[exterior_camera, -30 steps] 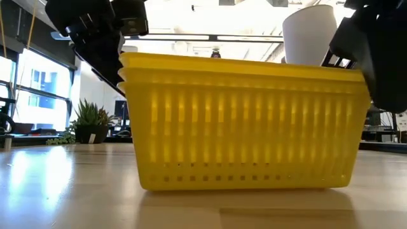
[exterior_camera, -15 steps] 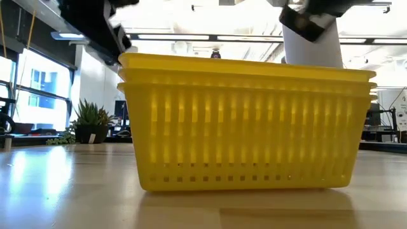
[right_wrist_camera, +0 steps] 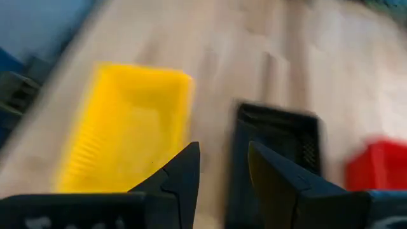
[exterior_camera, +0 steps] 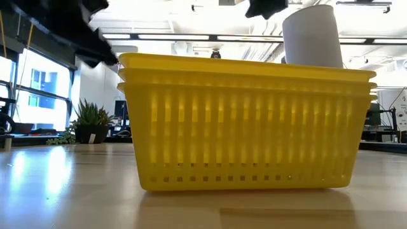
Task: Stack baskets by color
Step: Return to Home Position
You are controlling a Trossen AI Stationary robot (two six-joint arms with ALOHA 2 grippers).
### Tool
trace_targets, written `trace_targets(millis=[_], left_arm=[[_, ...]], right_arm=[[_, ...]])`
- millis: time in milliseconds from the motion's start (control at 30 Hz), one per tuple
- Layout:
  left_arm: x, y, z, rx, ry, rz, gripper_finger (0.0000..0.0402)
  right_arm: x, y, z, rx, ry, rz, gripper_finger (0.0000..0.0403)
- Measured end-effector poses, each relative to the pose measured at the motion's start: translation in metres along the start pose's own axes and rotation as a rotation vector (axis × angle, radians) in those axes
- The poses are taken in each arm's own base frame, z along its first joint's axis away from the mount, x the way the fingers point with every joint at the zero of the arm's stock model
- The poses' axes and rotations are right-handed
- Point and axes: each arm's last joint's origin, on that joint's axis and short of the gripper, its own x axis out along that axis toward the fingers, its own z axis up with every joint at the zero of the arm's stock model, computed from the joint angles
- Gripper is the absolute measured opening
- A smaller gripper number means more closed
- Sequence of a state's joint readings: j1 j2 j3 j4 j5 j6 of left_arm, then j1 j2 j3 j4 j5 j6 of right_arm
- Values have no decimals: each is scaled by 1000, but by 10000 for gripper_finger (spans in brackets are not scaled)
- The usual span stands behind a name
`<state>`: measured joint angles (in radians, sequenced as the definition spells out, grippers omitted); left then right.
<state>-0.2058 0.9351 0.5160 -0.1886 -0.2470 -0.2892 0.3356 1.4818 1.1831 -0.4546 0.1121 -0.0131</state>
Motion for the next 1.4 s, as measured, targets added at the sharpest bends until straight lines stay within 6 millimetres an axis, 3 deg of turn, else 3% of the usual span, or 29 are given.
trace_targets(millis=[167, 300, 467, 600, 1000, 1267, 1400], left_arm=[[-2, 8, -26, -43, -99, -29, 113], [-3, 14, -42, -38, -178, -49, 113], [-5, 20, -56, -17, -207, -36, 113], [-9, 30, -65, 9, -188, 48, 113], [-45, 49, -67, -20, -324, 145, 113], [-64, 52, -71, -41, -448, 115, 113], [-61, 52, -77, -34, -497, 61, 113]], right_arm=[[6, -37, -15, 31, 118, -90, 122], [19, -61, -43, 64, 167, -31, 122], [22, -80, -87, 193, 219, -1, 122], [13, -89, -111, 239, 107, -21, 122], [-43, -83, -155, 245, -210, -133, 122], [-57, -67, -193, 267, -433, -177, 122], [-58, -61, -208, 248, -557, -188, 122]])
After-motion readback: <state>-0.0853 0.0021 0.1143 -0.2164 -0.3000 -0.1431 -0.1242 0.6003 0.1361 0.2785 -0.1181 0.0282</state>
